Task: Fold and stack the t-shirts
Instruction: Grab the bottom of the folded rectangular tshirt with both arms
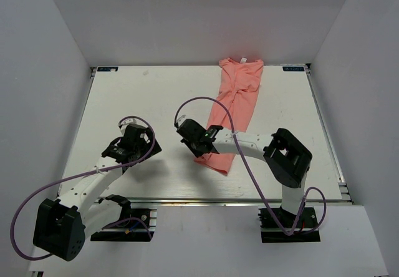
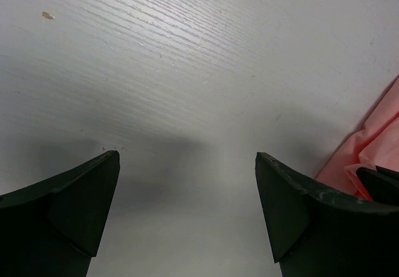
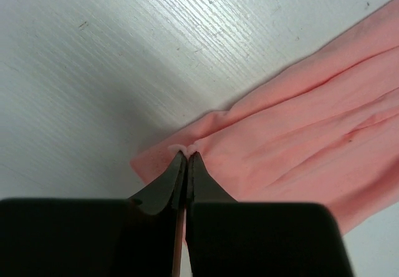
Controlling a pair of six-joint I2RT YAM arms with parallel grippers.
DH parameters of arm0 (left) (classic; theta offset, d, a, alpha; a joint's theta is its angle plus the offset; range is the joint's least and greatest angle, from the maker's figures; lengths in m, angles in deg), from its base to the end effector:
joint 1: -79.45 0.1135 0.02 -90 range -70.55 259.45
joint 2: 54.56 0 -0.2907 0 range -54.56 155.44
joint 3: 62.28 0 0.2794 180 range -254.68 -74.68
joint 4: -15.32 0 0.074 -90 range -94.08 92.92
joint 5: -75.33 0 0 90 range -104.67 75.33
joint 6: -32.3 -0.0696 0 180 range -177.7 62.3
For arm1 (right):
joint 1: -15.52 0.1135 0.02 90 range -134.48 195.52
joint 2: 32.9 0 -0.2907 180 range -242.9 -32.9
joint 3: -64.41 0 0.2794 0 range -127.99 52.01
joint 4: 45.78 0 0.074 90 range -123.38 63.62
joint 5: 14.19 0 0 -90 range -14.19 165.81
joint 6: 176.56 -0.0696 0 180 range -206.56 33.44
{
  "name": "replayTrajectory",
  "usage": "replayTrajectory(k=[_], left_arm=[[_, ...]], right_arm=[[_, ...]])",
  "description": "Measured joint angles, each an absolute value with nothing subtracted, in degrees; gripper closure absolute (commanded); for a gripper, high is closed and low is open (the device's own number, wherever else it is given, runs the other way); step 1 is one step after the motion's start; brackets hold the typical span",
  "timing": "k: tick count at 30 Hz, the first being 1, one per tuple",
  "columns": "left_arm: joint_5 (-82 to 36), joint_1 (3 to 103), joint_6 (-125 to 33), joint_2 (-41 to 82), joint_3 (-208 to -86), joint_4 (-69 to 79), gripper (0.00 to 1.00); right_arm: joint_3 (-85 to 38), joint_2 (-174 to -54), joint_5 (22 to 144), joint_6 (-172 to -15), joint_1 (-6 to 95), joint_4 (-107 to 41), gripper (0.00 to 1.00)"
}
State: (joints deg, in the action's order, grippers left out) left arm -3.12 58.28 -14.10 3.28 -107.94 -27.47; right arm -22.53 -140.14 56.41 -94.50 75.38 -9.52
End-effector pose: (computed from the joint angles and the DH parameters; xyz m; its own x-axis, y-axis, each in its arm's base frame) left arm 0.2102 -0.0665 0.1842 -0.7231 -0.4445 -0.5287 -0.3480 0.8956 -0.2771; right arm 0.2435 0.3734 0.1777 -0.5150 -0.6274 -0.5841 -0.6590 0.7255 -0.1984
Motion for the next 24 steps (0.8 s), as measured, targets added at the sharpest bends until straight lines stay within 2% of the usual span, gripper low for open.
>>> replayTrajectory(k=[4,11,24], left_arm=[[-3.2,58.3,-14.1,3.3,-107.9,-27.5,0.00],[-3.7,58.3,-14.1,3.3,-107.3,-27.0,0.00],[-6.6,58.3,-14.5,6.1,-107.3,-24.9,0.00]], right_arm=[[-21.8,-139.5,58.0,-97.5,75.4,-10.8,1.00],[-16.2,-132.3,61.2,-101.0,75.3,-21.8,1.00],[-12.4,-129.4,58.5,-103.6,75.1,-35.6,1.00]])
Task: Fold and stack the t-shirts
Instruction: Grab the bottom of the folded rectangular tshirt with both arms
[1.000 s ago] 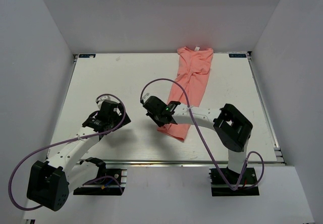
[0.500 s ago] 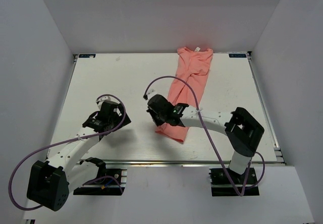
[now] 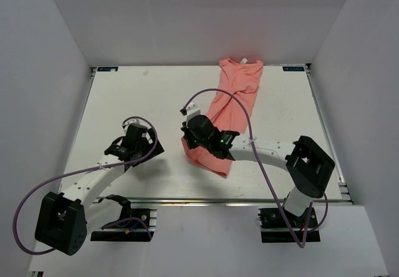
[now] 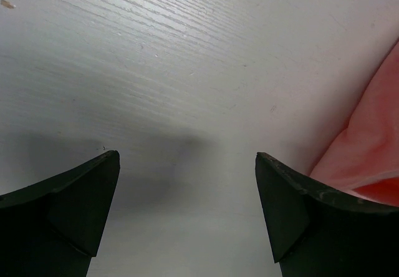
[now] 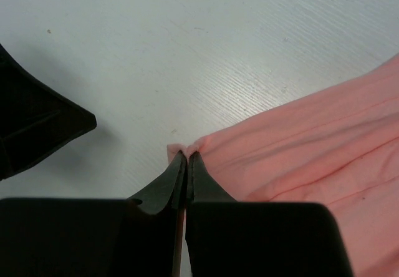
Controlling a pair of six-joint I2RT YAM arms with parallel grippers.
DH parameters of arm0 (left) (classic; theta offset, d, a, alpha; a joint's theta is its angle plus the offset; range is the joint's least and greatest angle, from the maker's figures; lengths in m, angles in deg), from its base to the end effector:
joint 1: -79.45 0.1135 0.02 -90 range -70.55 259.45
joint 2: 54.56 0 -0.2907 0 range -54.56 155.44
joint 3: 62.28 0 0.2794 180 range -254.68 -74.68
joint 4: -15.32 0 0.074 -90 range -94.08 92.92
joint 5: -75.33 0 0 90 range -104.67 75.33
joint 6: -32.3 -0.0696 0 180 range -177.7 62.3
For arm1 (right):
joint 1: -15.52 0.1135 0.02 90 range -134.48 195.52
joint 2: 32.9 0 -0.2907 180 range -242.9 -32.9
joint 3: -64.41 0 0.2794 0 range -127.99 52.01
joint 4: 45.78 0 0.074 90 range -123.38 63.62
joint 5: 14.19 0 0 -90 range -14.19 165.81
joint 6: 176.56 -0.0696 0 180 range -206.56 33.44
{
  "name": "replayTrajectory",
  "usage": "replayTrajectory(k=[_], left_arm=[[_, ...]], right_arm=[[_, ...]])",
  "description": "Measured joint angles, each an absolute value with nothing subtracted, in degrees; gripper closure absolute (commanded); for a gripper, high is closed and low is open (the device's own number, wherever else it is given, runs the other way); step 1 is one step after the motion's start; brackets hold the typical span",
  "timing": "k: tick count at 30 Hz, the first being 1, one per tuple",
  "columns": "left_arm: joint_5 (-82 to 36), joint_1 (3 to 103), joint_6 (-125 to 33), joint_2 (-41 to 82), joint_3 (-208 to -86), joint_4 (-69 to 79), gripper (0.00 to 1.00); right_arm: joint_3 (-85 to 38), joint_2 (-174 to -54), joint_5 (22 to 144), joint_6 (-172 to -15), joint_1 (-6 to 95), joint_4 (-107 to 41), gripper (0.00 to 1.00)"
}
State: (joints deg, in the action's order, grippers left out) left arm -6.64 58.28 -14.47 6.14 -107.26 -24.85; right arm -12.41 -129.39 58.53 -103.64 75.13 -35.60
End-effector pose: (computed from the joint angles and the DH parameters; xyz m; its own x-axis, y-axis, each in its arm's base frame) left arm 0.2150 -0.0729 0.1730 -0.7574 -0.4340 -0.4878 -0.3215 0.8982 -0.2998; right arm 0.2393 0.3672 0.2384 -0.4443 -0.2033 -0.8725 -0.5888 0.8003 0.1134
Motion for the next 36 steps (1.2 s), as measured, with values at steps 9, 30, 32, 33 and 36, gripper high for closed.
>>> replayTrajectory(k=[9,30,32,33,36], left_arm=[[-8.1,58.3,-15.0,6.8,-107.2,-23.8,0.00],[-11.4,58.3,-16.3,10.8,-107.2,-21.4,0.00],[-11.6,58.3,-16.5,11.0,-107.2,-21.2,0.00],[-11.8,58.3,-16.6,11.0,-107.2,-21.0,0.00],[-12.2,58.3,-16.7,11.0,-107.2,-20.9,0.00]], right_arm=[[-2.2,-125.4,60.9,-108.6,74.9,-46.0,1.00],[20.7,-110.9,57.5,-117.9,74.5,-50.0,0.66],[22.1,-109.6,57.5,-119.0,74.5,-49.8,0.46],[23.0,-108.7,57.5,-119.6,74.5,-49.7,0.35],[24.8,-105.5,57.2,-121.2,74.5,-47.1,0.10]])
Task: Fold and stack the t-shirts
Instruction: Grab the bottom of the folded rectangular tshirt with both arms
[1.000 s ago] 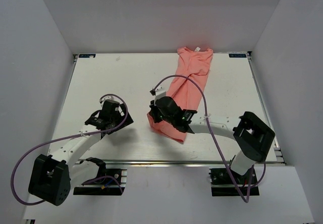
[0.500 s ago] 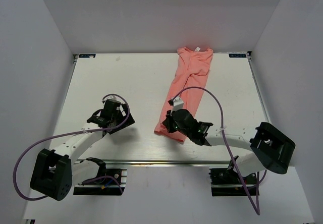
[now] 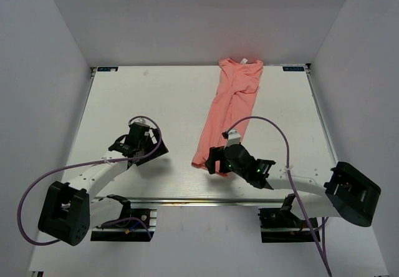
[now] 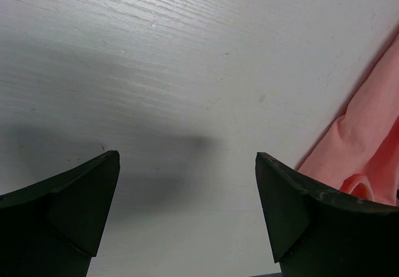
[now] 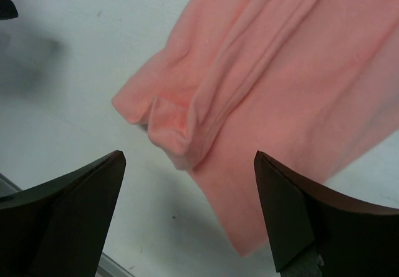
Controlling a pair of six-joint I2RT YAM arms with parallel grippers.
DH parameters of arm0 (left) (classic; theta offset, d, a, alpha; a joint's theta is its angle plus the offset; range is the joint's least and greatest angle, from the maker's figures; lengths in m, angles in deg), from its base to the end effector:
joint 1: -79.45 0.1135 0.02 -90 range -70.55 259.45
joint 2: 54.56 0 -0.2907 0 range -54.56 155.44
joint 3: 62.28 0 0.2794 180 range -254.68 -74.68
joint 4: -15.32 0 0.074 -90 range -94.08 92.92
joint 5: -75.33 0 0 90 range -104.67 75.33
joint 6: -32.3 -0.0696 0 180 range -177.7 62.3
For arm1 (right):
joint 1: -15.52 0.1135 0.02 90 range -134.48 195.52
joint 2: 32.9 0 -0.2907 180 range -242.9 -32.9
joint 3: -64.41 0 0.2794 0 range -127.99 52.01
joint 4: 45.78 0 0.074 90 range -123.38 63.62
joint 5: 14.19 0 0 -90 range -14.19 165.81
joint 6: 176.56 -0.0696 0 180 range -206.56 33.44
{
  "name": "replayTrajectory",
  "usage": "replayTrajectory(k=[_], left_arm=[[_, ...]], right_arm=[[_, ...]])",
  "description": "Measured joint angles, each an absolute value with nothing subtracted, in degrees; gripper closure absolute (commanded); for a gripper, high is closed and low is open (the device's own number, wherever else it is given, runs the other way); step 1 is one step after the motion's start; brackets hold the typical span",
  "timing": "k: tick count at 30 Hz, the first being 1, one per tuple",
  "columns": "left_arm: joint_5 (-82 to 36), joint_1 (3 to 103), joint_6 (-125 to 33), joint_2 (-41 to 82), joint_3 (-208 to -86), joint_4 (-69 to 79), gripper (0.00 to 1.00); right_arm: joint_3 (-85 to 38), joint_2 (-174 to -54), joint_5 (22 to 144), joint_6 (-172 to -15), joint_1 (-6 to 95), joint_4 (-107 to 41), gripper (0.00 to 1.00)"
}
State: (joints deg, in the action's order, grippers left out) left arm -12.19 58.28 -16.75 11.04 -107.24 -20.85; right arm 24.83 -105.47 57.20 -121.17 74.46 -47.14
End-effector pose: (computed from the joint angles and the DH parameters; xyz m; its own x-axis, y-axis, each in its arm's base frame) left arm 0.2248 -0.0838 0.1596 -0.8114 -0.3879 -0.4372 -0.2556 0.9082 -0.3314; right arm 0.1668 0.2339 0.1653 -0.6042 0.0402 -0.7958 -0.3991 0.8492 0.3459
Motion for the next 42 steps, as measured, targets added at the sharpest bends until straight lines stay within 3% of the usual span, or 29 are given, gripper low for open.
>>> replayTrajectory(k=[8,14,19,24,30,42], left_arm=[[-12.4,58.3,-17.4,11.2,-107.2,-20.3,0.00],[-12.4,58.3,-17.4,11.7,-107.2,-20.3,0.00],[-12.6,58.3,-17.8,11.7,-107.2,-20.1,0.00],[-12.7,58.3,-18.4,11.7,-107.2,-20.1,0.00],[-12.8,58.3,-18.9,11.7,-107.2,-20.0,0.00],[-14.3,58.3,-19.5,14.8,-107.2,-18.9,0.00]], right_arm=[[19.5,-101.3,53.6,-117.4,74.7,-35.6,0.10],[2.4,-116.0,50.0,-114.4,75.0,-30.7,0.10],[-3.7,-125.5,45.3,-117.2,75.1,-23.9,0.10],[-3.8,-128.1,41.6,-123.0,75.2,-14.6,0.10],[2.7,-122.7,41.3,-127.3,75.2,-11.1,0.10],[16.2,-112.9,51.9,-123.9,75.2,-24.8,0.10]])
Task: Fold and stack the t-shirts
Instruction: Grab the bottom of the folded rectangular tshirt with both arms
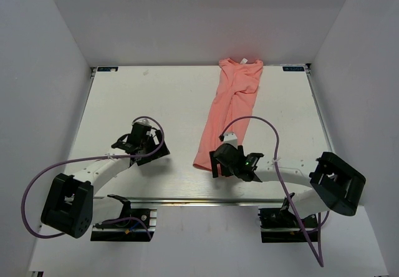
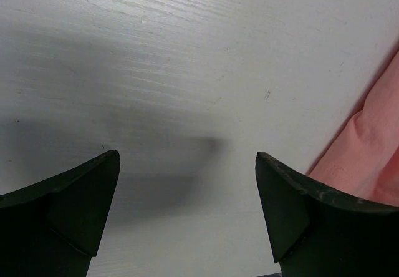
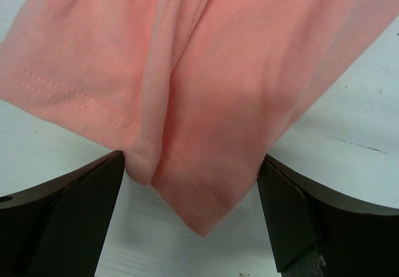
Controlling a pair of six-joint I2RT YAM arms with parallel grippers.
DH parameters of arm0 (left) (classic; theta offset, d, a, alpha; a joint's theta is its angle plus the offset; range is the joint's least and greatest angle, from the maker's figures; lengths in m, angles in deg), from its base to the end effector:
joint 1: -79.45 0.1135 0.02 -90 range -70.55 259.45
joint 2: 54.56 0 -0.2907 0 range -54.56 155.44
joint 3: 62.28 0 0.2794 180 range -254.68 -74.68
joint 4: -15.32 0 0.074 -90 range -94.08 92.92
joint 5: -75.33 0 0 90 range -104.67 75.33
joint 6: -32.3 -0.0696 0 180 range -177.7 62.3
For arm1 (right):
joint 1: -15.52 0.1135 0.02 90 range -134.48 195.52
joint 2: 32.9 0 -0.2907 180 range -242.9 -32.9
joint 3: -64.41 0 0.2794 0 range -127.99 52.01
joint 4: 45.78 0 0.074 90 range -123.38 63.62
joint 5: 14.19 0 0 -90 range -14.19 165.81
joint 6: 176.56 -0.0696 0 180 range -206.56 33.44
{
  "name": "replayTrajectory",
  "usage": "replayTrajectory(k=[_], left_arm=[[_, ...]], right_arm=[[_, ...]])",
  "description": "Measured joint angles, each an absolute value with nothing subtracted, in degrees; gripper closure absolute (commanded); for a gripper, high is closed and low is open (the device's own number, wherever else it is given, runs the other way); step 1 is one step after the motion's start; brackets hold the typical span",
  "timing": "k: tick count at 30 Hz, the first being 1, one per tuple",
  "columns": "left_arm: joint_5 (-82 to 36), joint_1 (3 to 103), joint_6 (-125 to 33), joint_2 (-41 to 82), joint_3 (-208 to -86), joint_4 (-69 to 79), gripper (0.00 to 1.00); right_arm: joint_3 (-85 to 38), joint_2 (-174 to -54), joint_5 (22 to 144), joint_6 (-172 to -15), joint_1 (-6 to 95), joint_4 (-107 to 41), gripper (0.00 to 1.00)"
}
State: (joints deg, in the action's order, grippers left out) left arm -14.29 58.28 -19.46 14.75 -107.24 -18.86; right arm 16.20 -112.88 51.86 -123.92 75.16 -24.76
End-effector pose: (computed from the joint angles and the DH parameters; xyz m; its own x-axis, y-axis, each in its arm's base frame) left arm 0.2303 -0.0887 0.1478 -0.8462 -0.3360 -0.4135 -0.2112 0.9240 -0.3187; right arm 0.1710 0.2361 0.1431 -0.7232 -0.1374 -0.6769 -0.2839 0.9525 0.1100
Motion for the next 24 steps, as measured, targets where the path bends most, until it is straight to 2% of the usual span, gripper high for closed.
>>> replayTrajectory(k=[9,14,20,24], left_arm=[[-17.8,57.8,-22.8,14.8,-107.6,-16.7,0.00],[-25.9,56.5,-26.6,16.2,-108.8,-10.4,0.00],[-30.9,51.4,-31.1,26.3,-115.5,-6.2,0.00],[-31.0,47.1,-33.5,32.0,-118.8,-6.0,0.04]], right_arm=[[16.5,-111.7,52.2,-123.9,75.2,-24.5,0.10],[17.0,-102.7,52.4,-125.6,74.9,-22.7,0.10],[20.1,-94.6,52.7,-130.7,73.6,-20.4,0.10],[21.7,-94.5,53.1,-134.9,72.3,-17.5,0.21]])
